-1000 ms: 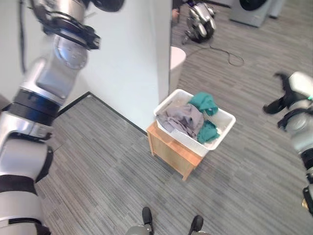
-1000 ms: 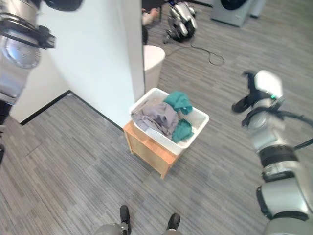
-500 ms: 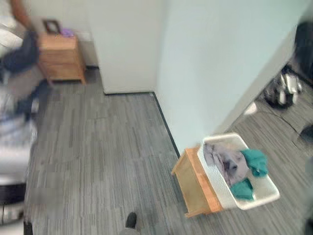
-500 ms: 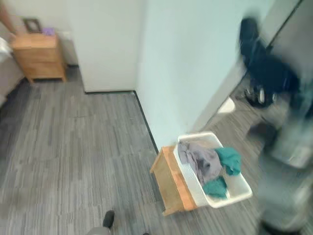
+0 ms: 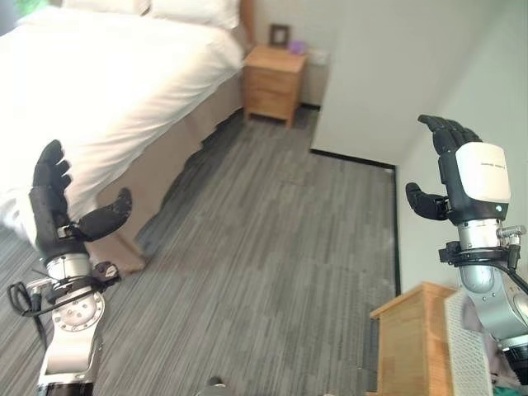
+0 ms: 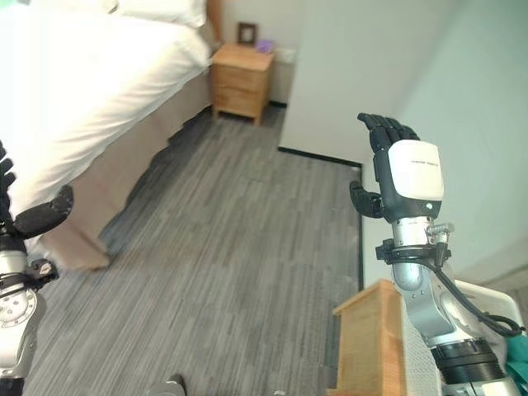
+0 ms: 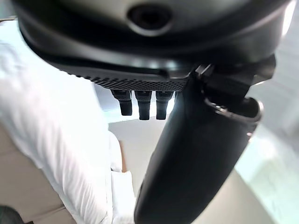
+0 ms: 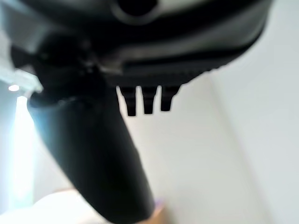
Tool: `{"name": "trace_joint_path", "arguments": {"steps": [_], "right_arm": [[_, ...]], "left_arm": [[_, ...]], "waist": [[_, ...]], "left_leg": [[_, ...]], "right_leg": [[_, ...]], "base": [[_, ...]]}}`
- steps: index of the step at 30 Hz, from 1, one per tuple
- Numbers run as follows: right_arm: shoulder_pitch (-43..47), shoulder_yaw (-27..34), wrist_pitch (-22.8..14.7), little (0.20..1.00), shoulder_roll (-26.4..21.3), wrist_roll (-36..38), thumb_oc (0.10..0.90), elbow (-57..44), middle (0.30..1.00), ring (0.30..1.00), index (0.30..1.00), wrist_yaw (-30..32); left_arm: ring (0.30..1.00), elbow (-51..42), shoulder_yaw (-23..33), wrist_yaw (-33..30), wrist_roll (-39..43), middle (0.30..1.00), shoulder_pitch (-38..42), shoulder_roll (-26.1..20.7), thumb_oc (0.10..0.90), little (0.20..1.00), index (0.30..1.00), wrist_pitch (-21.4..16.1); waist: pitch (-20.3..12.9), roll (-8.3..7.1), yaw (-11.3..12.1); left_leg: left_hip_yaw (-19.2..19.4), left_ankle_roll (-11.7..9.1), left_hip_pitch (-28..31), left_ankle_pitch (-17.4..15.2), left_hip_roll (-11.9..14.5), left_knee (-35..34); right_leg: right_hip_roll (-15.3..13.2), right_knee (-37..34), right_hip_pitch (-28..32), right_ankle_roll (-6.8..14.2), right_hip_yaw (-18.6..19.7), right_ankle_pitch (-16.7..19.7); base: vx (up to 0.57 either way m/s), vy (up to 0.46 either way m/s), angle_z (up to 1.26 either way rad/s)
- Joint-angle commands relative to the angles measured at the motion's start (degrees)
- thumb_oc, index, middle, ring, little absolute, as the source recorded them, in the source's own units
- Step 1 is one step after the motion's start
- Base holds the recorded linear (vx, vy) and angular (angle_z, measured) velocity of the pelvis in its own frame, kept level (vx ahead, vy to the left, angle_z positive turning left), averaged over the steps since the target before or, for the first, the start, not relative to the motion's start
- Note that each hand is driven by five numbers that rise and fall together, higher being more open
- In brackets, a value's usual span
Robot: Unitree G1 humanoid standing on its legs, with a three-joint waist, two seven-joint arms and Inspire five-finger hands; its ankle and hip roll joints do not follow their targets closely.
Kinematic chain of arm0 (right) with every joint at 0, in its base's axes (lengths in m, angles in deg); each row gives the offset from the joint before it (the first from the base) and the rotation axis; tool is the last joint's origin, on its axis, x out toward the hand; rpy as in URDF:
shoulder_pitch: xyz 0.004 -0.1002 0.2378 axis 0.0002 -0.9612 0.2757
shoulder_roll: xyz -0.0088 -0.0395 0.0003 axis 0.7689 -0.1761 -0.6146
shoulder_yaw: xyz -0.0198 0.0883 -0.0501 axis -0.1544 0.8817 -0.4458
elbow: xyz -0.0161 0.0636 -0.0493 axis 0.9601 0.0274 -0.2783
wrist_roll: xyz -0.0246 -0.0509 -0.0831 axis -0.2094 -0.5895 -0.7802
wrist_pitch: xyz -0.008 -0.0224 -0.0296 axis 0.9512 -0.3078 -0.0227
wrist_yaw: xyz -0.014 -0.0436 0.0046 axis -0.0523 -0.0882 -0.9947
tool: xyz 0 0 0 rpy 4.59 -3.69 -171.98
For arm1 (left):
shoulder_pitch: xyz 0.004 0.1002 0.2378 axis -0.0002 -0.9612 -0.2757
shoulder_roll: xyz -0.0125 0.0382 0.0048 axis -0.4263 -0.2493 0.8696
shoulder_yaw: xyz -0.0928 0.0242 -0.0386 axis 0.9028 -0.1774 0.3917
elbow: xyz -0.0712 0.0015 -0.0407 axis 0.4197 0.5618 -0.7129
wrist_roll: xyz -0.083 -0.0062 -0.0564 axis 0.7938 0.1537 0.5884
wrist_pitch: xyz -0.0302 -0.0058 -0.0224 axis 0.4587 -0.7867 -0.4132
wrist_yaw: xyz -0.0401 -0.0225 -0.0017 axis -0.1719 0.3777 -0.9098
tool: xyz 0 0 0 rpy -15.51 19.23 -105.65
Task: Pick up bed clothes into laundry basket.
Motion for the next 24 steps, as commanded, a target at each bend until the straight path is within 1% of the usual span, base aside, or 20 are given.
{"name": "trace_joint_path", "arguments": {"steps": [1,2,3,4,5,7,8,9,10,11,12,13,14,15,18,20,21,22,23,24], "right_arm": [[0.19,10.13,-2.26,0.900,1.42,6.94,0.800,2.62,0.900,0.900,0.900,2.37],[-0.49,11.72,-2.82,0.900,1.73,8.35,0.800,2.50,0.900,0.900,0.900,2.14],[-0.80,12.06,-2.89,0.900,1.65,8.49,0.800,2.39,0.900,0.900,0.900,2.04],[-1.85,13.53,-3.41,0.900,2.33,9.48,0.800,2.87,0.900,0.900,0.900,1.99],[-2.45,15.10,-4.29,0.900,3.25,11.39,0.800,3.39,0.900,0.900,0.900,1.04],[-1.07,13.20,-5.00,0.900,5.42,13.18,0.800,4.01,0.900,0.900,0.900,0.48],[-0.67,12.65,-5.14,0.900,6.29,13.12,0.800,4.02,0.900,0.900,0.900,0.08],[-0.57,11.72,-5.19,0.900,7.03,12.46,0.800,3.73,0.900,0.900,0.900,-0.19],[0.04,10.08,-5.13,0.900,8.12,11.52,0.800,3.40,0.900,0.900,0.900,-0.57],[0.21,8.82,-4.78,0.900,9.21,10.63,0.800,3.19,0.900,0.900,0.900,-0.87],[0.35,8.68,-4.71,0.900,9.28,10.54,0.800,3.15,0.900,0.900,0.900,-0.85],[-0.60,7.40,-4.29,0.900,10.53,9.28,0.800,2.39,0.900,0.900,0.900,-1.30],[-1.60,7.13,-3.94,0.900,11.17,8.68,0.800,1.84,0.900,0.900,0.900,-1.56],[-2.36,7.27,-3.62,0.900,11.19,8.40,0.800,1.30,0.900,0.900,0.900,-2.05],[-4.24,8.47,-2.54,0.900,13.39,8.18,0.800,0.33,0.900,0.900,0.900,-2.64],[-5.79,8.95,-2.06,0.900,14.49,7.98,0.800,-0.50,0.900,0.900,0.900,-3.51],[-6.53,9.08,-1.89,0.900,14.85,8.01,0.800,-0.82,0.900,0.900,0.900,-3.84],[-6.63,9.07,-1.86,0.900,14.90,8.01,0.800,-0.90,0.900,0.900,0.900,-3.87],[-7.16,9.36,-1.54,0.900,15.01,7.79,0.800,-1.40,0.900,0.900,0.900,-4.52],[-8.18,9.69,-1.94,0.900,15.08,7.38,0.800,-2.72,0.900,0.900,0.900,-5.17]], "left_arm": [[0.900,-6.51,-0.73,9.64,12.42,0.900,1.62,-3.22,0.800,0.900,0.900,-8.62],[0.900,-6.53,-1.69,11.03,13.97,0.900,2.36,-2.79,0.800,0.900,0.900,-8.54],[0.900,-6.44,-1.84,11.20,14.13,0.900,2.49,-2.79,0.800,0.900,0.900,-8.54],[0.900,-6.86,-3.18,12.01,14.42,0.900,3.15,-2.04,0.800,0.900,0.900,-8.34],[0.900,-7.59,-5.58,13.42,13.98,0.900,3.63,-0.83,0.800,0.900,0.900,-8.01],[0.900,-6.22,-7.47,11.85,11.77,0.900,4.19,0.74,0.800,0.900,0.900,-6.80],[0.900,-6.48,-7.79,11.53,11.27,0.900,4.70,0.89,0.800,0.900,0.900,-6.66],[0.900,-6.45,-8.36,11.40,10.88,0.900,4.73,0.76,0.800,0.900,0.900,-6.77],[0.900,-6.03,-8.95,11.06,10.12,0.900,4.69,0.74,0.800,0.900,0.900,-6.90],[0.900,-5.49,-9.39,10.46,9.34,0.900,4.57,0.88,0.800,0.900,0.900,-6.88],[0.900,-5.46,-9.29,10.38,9.25,0.900,4.58,0.87,0.800,0.900,0.900,-6.90],[0.900,-4.19,-10.15,10.11,7.93,0.900,3.98,0.37,0.800,0.900,0.900,-6.47],[0.900,-2.99,-10.77,10.68,7.13,0.900,3.84,-0.59,0.800,0.900,0.900,-6.05],[0.900,-2.14,-10.92,11.60,7.44,0.900,3.64,-1.23,0.800,0.900,0.900,-5.69],[0.900,1.21,-11.28,13.02,6.47,0.900,3.66,-3.29,0.800,0.900,0.900,-5.07],[0.900,2.60,-10.78,12.99,5.74,0.900,3.38,-3.34,0.800,0.900,0.900,-4.81],[0.900,3.75,-10.55,12.71,5.41,0.900,3.28,-3.39,0.800,0.900,0.900,-4.89],[0.900,3.85,-10.59,12.71,5.40,0.900,3.27,-3.43,0.800,0.900,0.900,-4.97],[0.900,3.84,-10.21,13.16,5.56,0.900,3.03,-3.75,0.800,0.900,0.900,-4.89],[0.900,4.19,-7.72,13.09,4.26,0.900,1.00,-4.45,0.800,0.900,0.900,-4.76]], "waist": [[-10.29,-6.31,-2.53],[-10.77,-6.13,-3.45],[-10.78,-6.14,-3.61],[-11.44,-5.81,-4.62],[-12.02,-4.79,-5.77],[-11.03,-3.98,-5.63],[-10.30,-3.63,-5.92],[-8.94,-3.12,-6.32],[-7.89,-2.93,-7.45],[-6.86,-2.76,-8.92],[-6.97,-2.94,-8.96],[-6.04,-2.98,-9.90],[-6.05,-3.30,-10.07],[-6.01,-3.45,-9.91],[-6.83,-3.90,-9.45],[-7.48,-3.99,-9.76],[-8.07,-4.24,-10.15],[-8.09,-4.23,-10.13],[-8.55,-4.38,-10.21],[-9.17,-4.13,-9.71]], "left_leg": [[27.19,-2.28,11.20,-22.39,5.95,24.86],[28.86,-1.72,11.97,-23.17,5.17,22.86],[28.59,-1.49,11.97,-23.11,4.83,22.37],[31.29,-0.49,13.47,-24.27,3.49,17.25],[31.09,1.20,14.88,-23.76,0.00,6.69],[28.15,1.70,15.86,-21.82,-2.25,-0.19],[27.69,1.65,16.78,-21.22,-2.29,-2.68],[26.38,1.54,16.99,-21.12,-1.74,-2.95],[25.01,1.40,17.25,-21.50,-1.21,-3.31],[23.61,1.33,17.13,-21.58,-0.51,-3.32],[23.74,1.35,17.03,-21.60,-0.80,-3.32],[21.21,1.06,15.81,-20.87,0.73,-3.32],[19.79,0.32,14.46,-19.70,1.52,-3.32],[18.43,-0.20,13.35,-19.16,1.93,-3.32],[15.50,-1.73,10.54,-17.44,3.64,-3.32],[13.92,-2.79,9.73,-16.51,4.31,-3.32],[13.45,-3.38,9.10,-16.09,4.77,-3.32],[13.49,-3.46,9.18,-16.04,4.86,-3.32],[13.05,-3.94,8.92,-15.52,5.13,-3.32],[14.17,-5.56,9.25,-13.68,6.52,-3.32]], "right_leg": [[-5.62,-11.91,7.34,-1.78,-15.99,0.24],[-6.05,-11.86,7.38,-2.10,-18.44,0.61],[-6.24,-11.86,7.46,-1.96,-18.82,0.73],[-6.85,-11.66,7.39,-2.16,-22.35,1.34],[-8.39,-10.19,6.87,-1.66,-26.59,3.58],[-10.31,-4.89,4.76,0.00,-27.53,4.80],[-11.87,-0.41,3.31,1.29,-27.44,5.79],[-13.69,5.01,1.23,4.04,-25.74,7.58],[-16.47,11.34,-1.21,7.92,-22.25,9.63],[-18.05,16.80,-4.31,11.50,-16.79,11.39],[-18.51,17.38,-4.74,11.72,-16.52,11.35],[-16.62,20.06,-7.78,12.64,-5.53,7.74],[-15.13,18.89,-7.95,11.41,-0.68,5.36],[-15.12,16.78,-7.08,10.40,2.07,4.77],[-19.43,9.58,-3.23,8.85,5.28,8.93],[-20.13,4.58,-1.42,8.71,9.83,10.62],[-19.01,-0.07,0.56,9.07,13.01,10.01],[-18.87,-0.58,0.88,9.02,12.92,10.24],[-17.38,-4.48,2.97,9.25,15.01,9.06],[-15.04,-11.13,6.30,9.89,13.58,7.72]], "base": [[-0.18,0.037,2.61],[-0.12,0.060,2.45],[-0.10,0.128,2.02],[-0.17,0.309,1.86],[-0.19,0.409,1.69],[-0.09,0.365,2.17],[-0.03,0.247,1.98],[0.01,0.191,1.64],[0.00,0.164,1.11],[0.01,0.101,1.20],[-0.07,-0.001,1.25],[-0.12,-0.107,1.22],[-0.16,-0.174,1.31],[-0.13,-0.223,1.44],[-0.11,-0.307,1.22],[-0.04,-0.347,0.91],[-0.02,-0.273,0.75],[-0.03,-0.243,0.76],[-0.06,-0.335,0.72],[-0.11,-0.451,0.57]]}}
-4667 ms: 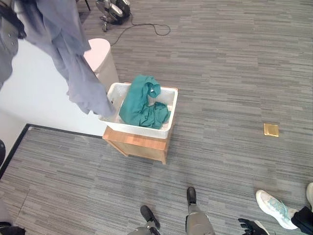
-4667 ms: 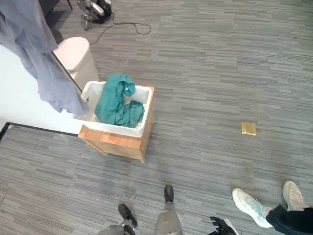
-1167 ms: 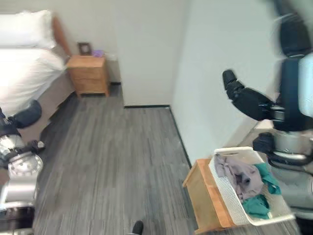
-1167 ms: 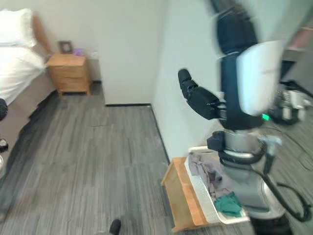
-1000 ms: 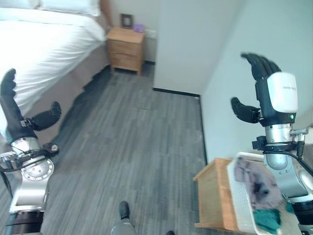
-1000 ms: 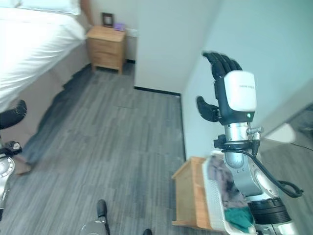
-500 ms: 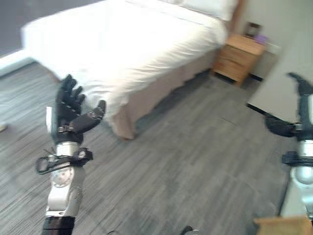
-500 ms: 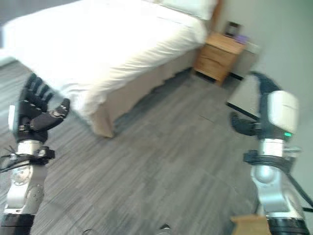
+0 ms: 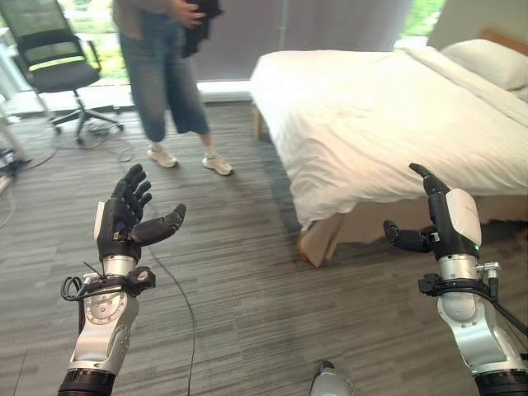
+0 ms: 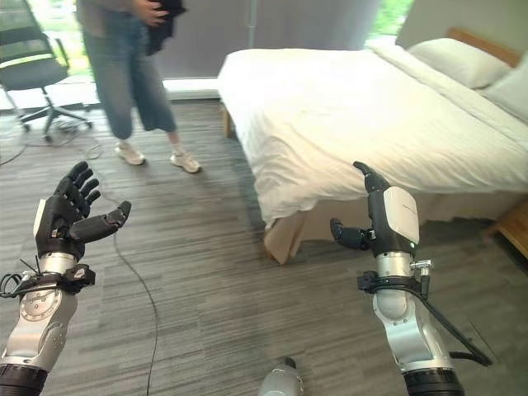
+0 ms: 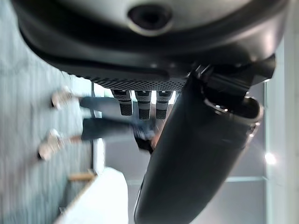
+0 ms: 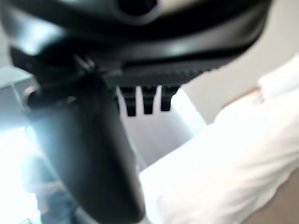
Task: Pick up bed clothes into laundry basket.
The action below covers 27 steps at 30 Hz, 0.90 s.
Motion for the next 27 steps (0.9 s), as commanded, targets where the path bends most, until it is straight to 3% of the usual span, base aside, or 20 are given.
{"name": "trace_joint_path", "arguments": {"steps": [1,4,6,9,11,12,14,16,17,21,27], "right_arm": [[1.80,5.50,-1.11,0.900,-1.00,-0.69,0.800,-5.54,0.900,0.900,0.900,1.77],[0.71,5.77,-1.53,0.900,-1.92,-1.80,0.800,-7.47,0.900,0.900,0.900,1.16],[-0.15,6.34,-2.44,0.900,-3.07,-1.91,0.800,-8.98,0.900,0.900,0.900,0.98],[-0.60,7.25,-2.80,0.900,-2.90,-1.15,0.800,-9.52,0.900,0.900,0.900,1.67],[-0.11,7.10,-2.77,0.900,-2.47,-1.11,0.800,-10.07,0.900,0.900,0.900,2.08],[0.61,6.81,-2.73,0.900,-2.60,-0.84,0.800,-10.18,0.900,0.900,0.900,2.35],[1.52,6.74,-2.68,0.900,-2.54,-0.56,0.800,-9.94,0.900,0.900,0.900,2.78],[1.24,6.99,-2.73,0.900,-1.95,-0.54,0.800,-10.25,0.900,0.900,0.900,3.00],[0.24,7.55,-2.86,0.900,-1.29,-0.72,0.800,-10.87,0.900,0.900,0.900,2.86],[-3.68,9.08,-3.11,0.900,1.21,-1.11,0.800,-12.48,0.900,0.900,0.900,2.96],[-4.55,7.93,-3.09,0.900,2.19,-0.80,0.800,-12.40,0.900,0.900,0.900,2.80]], "left_arm": [[0.900,-7.66,3.20,1.70,-4.63,0.900,1.09,-4.60,0.800,0.900,0.900,-5.11],[0.900,-8.13,5.33,1.47,-5.09,0.900,-0.29,-3.60,0.800,0.900,0.900,-5.44],[0.900,-9.46,6.62,1.14,-6.16,0.900,-1.49,-2.93,0.800,0.900,0.900,-5.95],[0.900,-10.76,6.30,1.03,-6.14,0.900,-1.36,-1.16,0.800,0.900,0.900,-6.49],[0.900,-11.33,5.21,1.18,-5.69,0.900,-0.77,-0.10,0.800,0.900,0.900,-6.77],[0.900,-11.94,4.57,1.03,-5.91,0.900,-0.45,0.30,0.800,0.900,0.900,-7.00],[0.900,-12.63,3.51,0.49,-7.14,0.900,-0.24,1.65,0.800,0.900,0.900,-7.00],[0.900,-12.70,2.56,0.52,-7.68,0.900,0.18,2.77,0.800,0.900,0.900,-6.91],[0.900,-12.74,1.91,0.53,-8.68,0.900,0.44,3.31,0.800,0.900,0.900,-6.66],[0.900,-13.57,-0.60,0.36,-10.33,0.900,1.37,5.14,0.800,0.900,0.900,-6.17],[0.900,-15.05,-2.00,0.85,-11.76,0.900,0.76,5.46,0.800,0.900,0.900,-5.79]], "waist": [[-2.97,0.81,-2.78],[-3.12,1.83,-2.49],[-2.60,3.11,-2.98],[-0.89,2.98,-3.37],[0.47,2.37,-2.89],[1.22,1.52,-1.97],[1.37,0.39,-0.66],[1.16,0.62,-0.98],[0.53,1.27,-1.60],[-1.51,1.58,-3.66],[-2.86,1.51,-4.37]], "left_leg": [[7.15,-5.74,-5.50,-1.05,16.07,-2.58],[8.44,-7.33,-4.60,1.66,18.22,-2.58],[9.81,-8.25,-2.70,4.63,20.34,-1.96],[9.11,-7.90,-4.30,4.09,21.16,3.58],[5.22,-6.54,-6.91,0.77,18.47,8.77],[1.69,-4.63,-8.95,-1.30,15.03,10.83],[-5.57,-2.81,-12.77,-5.95,8.79,14.88],[-6.13,-1.90,-12.35,-7.17,6.39,12.90],[-4.28,-1.16,-9.35,-6.28,5.77,7.59],[-2.27,-1.17,-5.19,-3.67,6.21,-0.59],[-0.78,-1.60,-3.57,-3.66,7.17,-2.58]], "right_leg": [[2.41,-8.24,11.69,3.19,-3.74,-14.98],[5.00,-8.24,11.70,2.43,-3.29,-16.61],[8.25,-8.24,13.44,1.13,-3.43,-18.59],[9.46,-8.24,14.22,-0.37,-4.01,-19.21],[9.66,-8.24,14.38,-1.44,-3.40,-19.25],[9.88,-8.24,13.66,-2.51,-2.58,-18.30],[10.45,-8.24,13.16,-3.07,-1.44,-18.13],[11.37,-8.24,12.91,-2.96,-0.91,-17.77],[11.94,-8.24,12.28,-2.67,-0.86,-17.13],[12.75,-8.24,12.17,-2.48,-0.94,-16.86],[12.71,-8.24,11.96,-2.03,-0.36,-16.25]], "base": [[-0.14,-0.486,0.28],[-0.09,-0.291,-0.58],[-0.07,-0.359,-0.21],[-0.07,-0.209,-0.56],[-0.13,-0.182,-0.29],[-0.13,-0.175,-0.37],[-0.06,-0.124,-0.39],[0.00,0.006,-0.74],[-0.01,0.080,-1.05],[0.04,0.068,-0.35],[0.01,0.070,-0.27]]}}
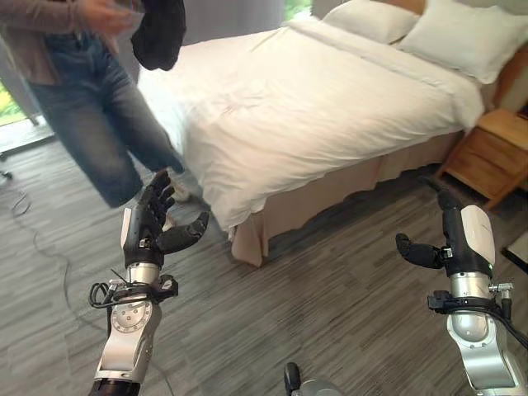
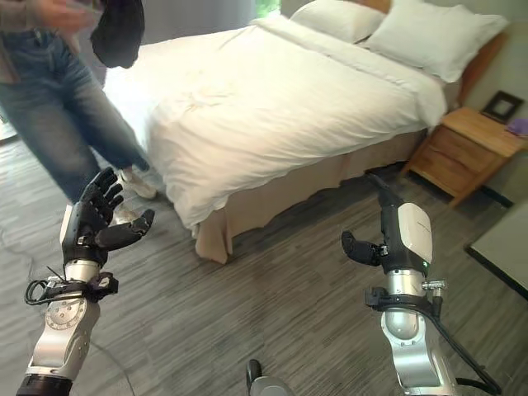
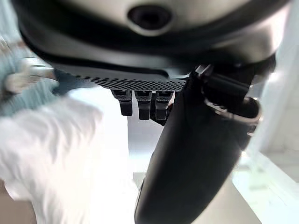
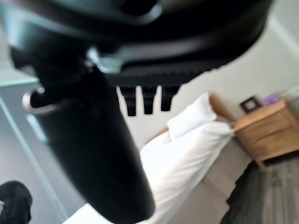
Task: Pick up bed clothes into laundry basket.
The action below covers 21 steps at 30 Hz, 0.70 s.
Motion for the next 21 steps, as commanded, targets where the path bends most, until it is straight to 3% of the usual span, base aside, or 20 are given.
{"name": "trace_joint_path", "arguments": {"steps": [1,13,15,16,18,20,21], "right_arm": [[2.59,1.49,-3.91,0.900,0.56,0.57,0.800,-5.79,0.900,0.900,0.900,3.06],[3.57,-0.87,-3.46,0.900,1.63,4.29,0.800,-2.78,0.900,0.900,0.900,1.74],[3.71,-0.91,-3.13,0.900,1.38,3.52,0.800,-2.31,0.900,0.900,0.900,1.82],[4.95,-1.37,-2.84,0.900,1.23,2.32,0.800,-2.46,0.900,0.900,0.900,2.06],[6.26,-1.99,-2.57,0.900,1.21,1.44,0.800,-2.28,0.900,0.900,0.900,2.66],[6.28,-2.02,-2.58,0.900,1.56,1.29,0.800,-2.67,0.900,0.900,0.900,2.79],[5.94,-1.68,-2.49,0.900,1.54,1.09,0.800,-3.11,0.900,0.900,0.900,2.82]], "left_arm": [[0.900,-6.82,1.00,-0.35,-2.59,0.900,1.79,-4.20,0.800,0.900,0.900,-6.13],[0.900,-7.91,4.91,-4.15,-8.28,0.900,-4.48,-3.43,0.800,0.900,0.900,-5.02],[0.900,-8.01,5.30,-4.57,-8.65,0.900,-4.40,-3.70,0.800,0.900,0.900,-4.65],[0.900,-7.96,6.00,-5.64,-9.44,0.900,-3.73,-4.78,0.800,0.900,0.900,-4.48],[0.900,-7.29,6.19,-6.99,-10.37,0.900,-3.07,-5.42,0.800,0.900,0.900,-4.44],[0.900,-6.69,6.15,-7.25,-10.41,0.900,-2.89,-5.23,0.800,0.900,0.900,-4.32],[0.900,-6.51,6.08,-7.04,-10.38,0.900,-2.86,-4.93,0.800,0.900,0.900,-4.45]], "waist": [[-6.80,-1.47,0.39],[-6.41,-2.45,3.07],[-5.89,-2.59,3.74],[-3.86,-2.52,4.25],[-2.16,-2.40,4.15],[-1.75,-1.67,4.04],[-1.78,-0.90,3.47]], "left_leg": [[0.64,2.08,-4.69,-8.06,0.70,0.46],[0.26,4.24,-4.35,-10.04,-1.33,0.46],[0.20,4.94,-4.58,-10.19,-1.63,0.46],[0.29,5.72,-4.30,-10.59,-1.77,0.46],[1.47,6.13,-3.19,-11.68,-2.21,0.46],[1.33,5.98,-1.81,-13.27,-2.22,0.46],[0.73,5.80,-1.09,-14.48,-1.98,0.46]], "right_leg": [[-3.99,0.29,0.49,3.52,-2.09,-11.38],[-5.20,0.68,0.18,4.91,-0.63,-9.96],[-5.66,5.21,-1.72,5.30,-0.99,-10.62],[-7.49,15.10,-6.36,7.88,-2.39,-8.80],[-10.86,23.61,-11.85,10.44,-4.67,-4.72],[-12.11,23.46,-14.34,10.05,-6.60,-5.69],[-11.75,21.53,-14.61,9.37,-7.82,-8.04]], "base": [[0.01,0.072,-0.22],[0.03,0.078,-0.06],[-0.01,0.082,-0.03],[-0.02,0.102,-0.03],[0.04,0.107,-0.32],[0.23,0.041,-0.37],[0.28,-0.026,-0.07]]}}
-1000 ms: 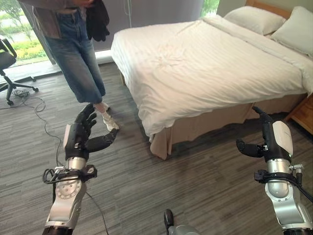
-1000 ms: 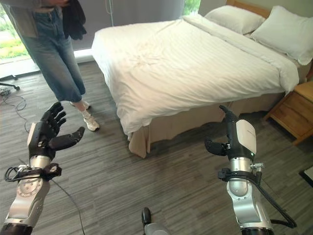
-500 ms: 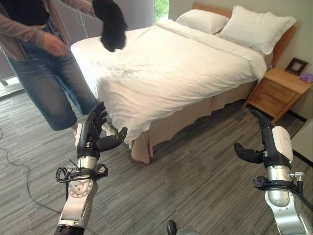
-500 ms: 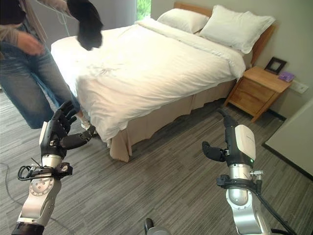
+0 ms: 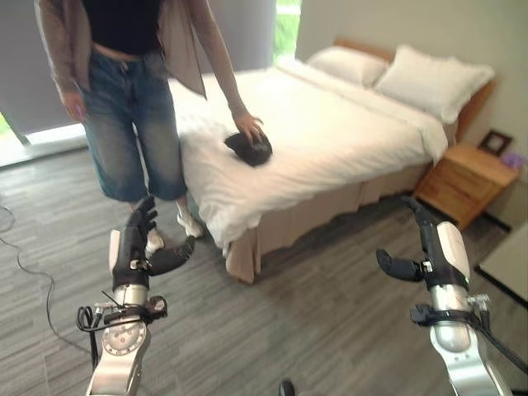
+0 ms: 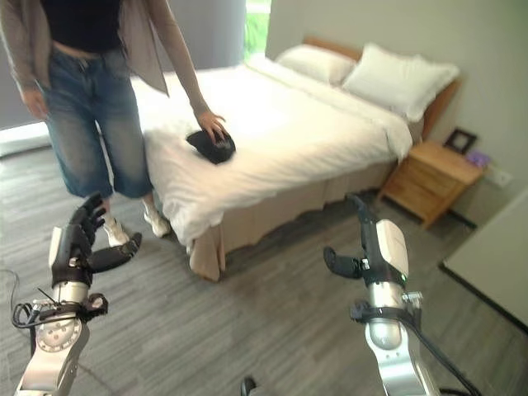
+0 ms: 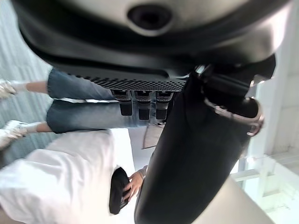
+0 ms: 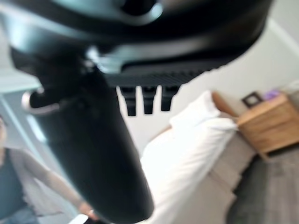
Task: Pick up bed clothes into laundry basket.
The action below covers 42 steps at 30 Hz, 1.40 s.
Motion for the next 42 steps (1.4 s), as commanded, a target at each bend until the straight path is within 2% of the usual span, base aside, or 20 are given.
{"name": "trace_joint_path", "arguments": {"steps": [1,5,9,11,14,15,17,18,19,21,22,23,24,25,26,28,29,34,39,42], "right_arm": [[5.08,3.68,-2.97,0.900,-1.06,-0.62,0.800,-7.12,0.900,0.900,0.900,3.20],[4.28,4.54,-3.00,0.900,-0.23,-0.42,0.800,-8.30,0.900,0.900,0.900,4.04],[3.07,5.16,-3.06,0.900,-0.62,-1.36,0.800,-9.62,0.900,0.900,0.900,4.43],[2.62,5.13,-3.40,0.900,-1.24,-1.30,0.800,-9.85,0.900,0.900,0.900,3.78],[2.22,5.30,-3.80,0.900,-2.34,-0.96,0.800,-10.28,0.900,0.900,0.900,3.13],[2.73,4.84,-4.07,0.900,-3.52,-0.17,0.800,-10.20,0.900,0.900,0.900,2.75],[3.84,4.74,-3.89,0.900,-4.97,0.46,0.800,-10.20,0.900,0.900,0.900,3.05],[3.86,4.74,-3.90,0.900,-4.99,0.46,0.800,-10.19,0.900,0.900,0.900,3.05],[4.19,4.96,-3.58,0.900,-5.73,1.53,0.800,-10.05,0.900,0.900,0.900,2.97],[4.14,4.75,-3.16,0.900,-6.31,1.76,0.800,-9.71,0.900,0.900,0.900,2.60],[4.28,4.60,-2.55,0.900,-6.91,1.83,0.800,-9.45,0.900,0.900,0.900,1.75],[4.27,4.60,-2.52,0.900,-6.94,1.84,0.800,-9.46,0.900,0.900,0.900,1.71],[3.84,4.42,-2.70,0.900,-7.51,1.77,0.800,-9.17,0.900,0.900,0.900,0.78],[3.81,4.40,-2.70,0.900,-7.53,1.78,0.800,-9.17,0.900,0.900,0.900,0.78],[3.52,3.84,-2.47,0.900,-8.19,1.43,0.800,-8.22,0.900,0.900,0.900,0.31],[3.46,3.70,-2.48,0.900,-8.67,1.39,0.800,-7.87,0.900,0.900,0.900,0.21],[3.44,3.35,-2.37,0.900,-9.56,1.04,0.800,-7.39,0.900,0.900,0.900,0.04],[4.65,0.84,-2.13,0.900,-11.01,0.76,0.800,-7.10,0.900,0.900,0.900,-1.53],[8.56,-2.23,-1.71,0.900,-11.86,-0.38,0.800,-4.23,0.900,0.900,0.900,-2.72],[13.39,-6.35,0.12,0.900,-11.88,-2.89,0.800,4.53,0.900,0.900,0.900,-1.84]], "left_arm": [[0.900,-7.25,2.29,-1.59,-2.42,0.900,4.25,-4.05,0.800,0.900,0.900,-4.87],[0.900,-6.93,1.60,-1.62,-2.77,0.900,5.64,-4.06,0.800,0.900,0.900,-5.29],[0.900,-5.59,1.41,-2.41,-3.90,0.900,7.43,-4.41,0.800,0.900,0.900,-5.35],[0.900,-5.49,0.71,-1.75,-3.84,0.900,7.41,-4.03,0.800,0.900,0.900,-5.19],[0.900,-6.19,0.30,-0.93,-3.58,0.900,6.30,-2.91,0.800,0.900,0.900,-5.27],[0.900,-6.02,-0.09,-0.47,-0.87,0.900,6.24,-1.68,0.800,0.900,0.900,-5.57],[0.900,-5.83,-0.89,-0.08,1.71,0.900,6.87,-0.83,0.800,0.900,0.900,-6.04],[0.900,-5.81,-0.89,-0.08,1.71,0.900,6.91,-0.82,0.800,0.900,0.900,-6.05],[0.900,-5.70,-1.19,0.00,1.82,0.900,6.99,-0.83,0.800,0.900,0.900,-6.02],[0.900,-5.80,-1.19,0.21,1.97,0.900,7.04,-0.87,0.800,0.900,0.900,-5.87],[0.900,-6.33,-1.05,0.61,1.51,0.900,6.46,-0.63,0.800,0.900,0.900,-5.63],[0.900,-6.40,-1.03,0.63,1.49,0.900,6.40,-0.58,0.800,0.900,0.900,-5.60],[0.900,-7.06,-0.62,1.10,0.93,0.900,4.91,0.02,0.800,0.900,0.900,-5.54],[0.900,-7.10,-0.62,1.10,0.92,0.900,4.84,0.04,0.800,0.900,0.900,-5.52],[0.900,-7.16,-0.23,0.90,0.39,0.900,3.69,0.60,0.800,0.900,0.900,-5.52],[0.900,-7.28,-0.23,0.83,0.44,0.900,3.31,1.18,0.800,0.900,0.900,-5.54],[0.900,-7.40,-0.21,0.39,0.59,0.900,2.99,1.95,0.800,0.900,0.900,-5.73],[0.900,-7.45,1.18,0.63,2.48,0.900,1.01,1.56,0.800,0.900,0.900,-5.71],[0.900,-6.16,0.89,1.76,3.31,0.900,0.66,-0.11,0.800,0.900,0.900,-5.05],[0.900,-3.27,-0.53,2.40,3.75,0.900,1.34,-2.01,0.800,0.900,0.900,-4.73]], "waist": [[1.98,1.14,-1.39],[2.54,1.06,-3.54],[2.57,2.59,-5.40],[1.85,2.56,-6.04],[2.01,4.39,-6.47],[2.95,5.44,-5.92],[4.43,5.77,-4.97],[4.41,5.90,-5.08],[4.87,4.95,-4.84],[5.15,4.84,-4.21],[5.33,4.63,-3.67],[5.17,4.54,-3.66],[4.55,4.96,-3.80],[4.52,4.81,-3.78],[4.19,6.02,-3.05],[3.92,6.29,-3.03],[3.49,6.09,-2.69],[1.57,4.86,-0.41],[-1.24,4.89,1.33],[-2.85,2.42,3.90]], "left_leg": [[-2.98,0.86,2.21,-14.43,-0.06,0.45],[-4.27,-1.53,3.99,-15.87,0.03,0.45],[-3.07,-3.89,7.24,-18.27,1.81,0.45],[-3.25,-4.42,8.91,-18.87,1.71,0.45],[-3.12,-5.77,10.13,-16.79,3.50,3.65],[-3.70,-7.79,4.70,-9.08,7.51,18.43],[-5.58,-9.36,-2.74,-1.97,11.80,35.32],[-5.77,-9.42,-3.00,-2.09,12.00,35.61],[-1.28,-9.76,-6.13,-0.42,14.77,41.10],[0.25,-9.28,-8.11,-2.70,14.19,41.48],[2.76,-8.69,-12.88,-5.83,12.02,38.20],[2.93,-8.51,-12.83,-5.91,11.72,37.96],[6.18,-6.89,-13.49,-7.48,8.96,26.31],[6.33,-6.81,-13.23,-7.28,8.63,25.85],[7.47,-6.98,-14.48,-3.38,7.63,13.84],[6.57,-6.85,-13.43,-0.92,6.38,6.72],[6.74,-7.65,-14.48,1.72,8.58,1.26],[7.71,-10.38,-16.33,7.39,16.70,1.05],[6.68,-11.02,-15.52,8.56,17.14,0.52],[5.50,-9.49,-14.52,7.20,14.06,0.85]], "right_leg": [[-5.70,3.52,-1.17,-2.58,-1.65,-9.78],[-3.16,-13.96,-3.27,-2.84,0.11,-6.29],[-5.03,-14.59,-7.41,-1.38,-4.13,-5.27],[-5.48,-14.71,-5.68,-2.44,-4.72,-4.04],[-4.83,-14.60,-3.29,-3.49,-5.29,-4.13],[-3.42,-14.63,0.46,-6.25,-5.30,-5.99],[-1.84,-14.86,4.10,-10.00,-5.71,-9.64],[-1.72,-14.86,4.06,-10.05,-5.86,-9.67],[-1.62,-14.86,7.02,-11.30,-5.53,-12.53],[-1.91,-14.86,7.77,-11.22,-4.91,-13.32],[-2.20,-14.86,9.98,-10.58,-4.36,-14.27],[-2.46,-14.86,9.87,-10.45,-4.31,-14.30],[-3.36,-14.86,11.32,-9.04,-4.40,-14.80],[-3.58,-14.86,11.34,-8.96,-4.34,-14.78],[-3.72,-14.86,14.10,-8.05,-4.88,-15.69],[-4.32,-14.86,15.56,-7.62,-5.24,-15.98],[-5.51,-14.86,18.12,-7.03,-6.20,-16.58],[-8.31,-14.86,23.88,-5.93,-7.53,-18.21],[-9.33,-14.86,25.87,-4.26,-7.43,-18.89],[-13.15,-14.77,27.37,-2.59,-8.34,-13.02]], "base": [[0.32,-0.068,-0.21],[0.28,-0.177,-0.18],[0.42,-0.274,0.19],[0.41,-0.297,0.37],[0.38,-0.281,0.17],[0.35,-0.443,-0.07],[0.31,-0.443,0.07],[0.32,-0.359,-0.06],[0.34,-0.261,-0.25],[0.32,-0.168,-0.26],[0.21,-0.025,-0.27],[0.42,0.073,-0.13],[0.21,0.114,0.07],[0.45,0.254,0.15],[0.34,0.203,0.04],[0.34,0.175,0.18],[0.34,0.121,0.16],[0.42,0.168,0.14],[0.37,0.203,-0.10],[0.51,0.275,0.01]]}}
